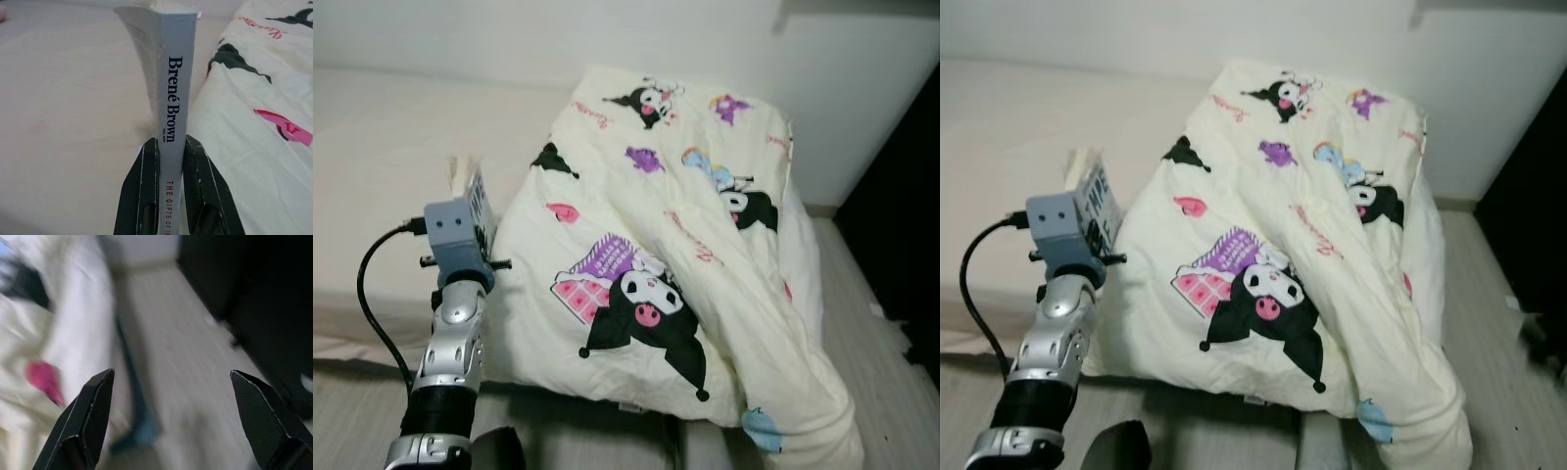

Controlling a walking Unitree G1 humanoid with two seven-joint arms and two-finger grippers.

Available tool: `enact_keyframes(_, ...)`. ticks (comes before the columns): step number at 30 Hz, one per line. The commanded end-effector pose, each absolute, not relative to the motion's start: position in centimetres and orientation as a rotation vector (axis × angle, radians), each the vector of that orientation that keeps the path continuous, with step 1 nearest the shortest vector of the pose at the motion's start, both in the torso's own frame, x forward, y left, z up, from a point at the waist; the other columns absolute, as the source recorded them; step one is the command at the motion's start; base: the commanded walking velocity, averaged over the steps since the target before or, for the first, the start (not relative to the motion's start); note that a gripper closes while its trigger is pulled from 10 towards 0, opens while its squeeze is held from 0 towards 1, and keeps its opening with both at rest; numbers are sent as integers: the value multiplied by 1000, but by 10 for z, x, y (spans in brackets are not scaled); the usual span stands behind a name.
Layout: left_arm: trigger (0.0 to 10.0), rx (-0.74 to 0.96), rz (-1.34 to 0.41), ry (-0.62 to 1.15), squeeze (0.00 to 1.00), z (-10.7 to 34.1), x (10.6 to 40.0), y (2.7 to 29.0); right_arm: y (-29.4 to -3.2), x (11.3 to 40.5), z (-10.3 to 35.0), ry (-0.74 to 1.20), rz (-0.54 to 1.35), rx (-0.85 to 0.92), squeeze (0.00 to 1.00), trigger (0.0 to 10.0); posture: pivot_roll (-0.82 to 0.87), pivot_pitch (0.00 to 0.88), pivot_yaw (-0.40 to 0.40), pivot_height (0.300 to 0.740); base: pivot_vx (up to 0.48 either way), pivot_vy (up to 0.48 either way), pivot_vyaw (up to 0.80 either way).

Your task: Clean up the room

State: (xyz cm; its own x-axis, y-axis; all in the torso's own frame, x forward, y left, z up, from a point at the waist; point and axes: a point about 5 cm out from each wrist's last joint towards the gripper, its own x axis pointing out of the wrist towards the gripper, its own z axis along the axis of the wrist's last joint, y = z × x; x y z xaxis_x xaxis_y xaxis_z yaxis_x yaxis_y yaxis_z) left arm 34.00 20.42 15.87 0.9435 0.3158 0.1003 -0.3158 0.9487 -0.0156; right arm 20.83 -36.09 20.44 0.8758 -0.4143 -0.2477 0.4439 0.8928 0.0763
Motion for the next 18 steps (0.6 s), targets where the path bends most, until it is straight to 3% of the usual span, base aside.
enact_keyframes(1,10000,15,318,-134,0,167,340,206,-364,224,196,150,-433,241,353,10000,-121,147,18,500,0,0,0)
enact_keyframes(3,10000,15,318,-134,0,167,340,206,-364,224,196,150,-433,241,353,10000,-121,147,18,500,0,0,0)
enact_keyframes(4,10000,22,318,-138,0,169,339,208,-364,236,192,98,-422,332,0,10000,-93,162,24,500,0,0,0)
enact_keyframes(6,10000,42,325,-139,0,172,335,214,-362,262,178,41,-379,483,0,10000,-75,177,35,500,0,0,0)
enact_keyframes(10,10000,82,332,-127,0,173,326,224,-355,287,165,1,-317,622,0,10000,-9,231,66,500,0,0,0)
enact_keyframes(18,10000,138,339,-117,0,180,314,240,-347,314,153,-27,-303,702,0,10000,50,282,96,500,0,0,0)
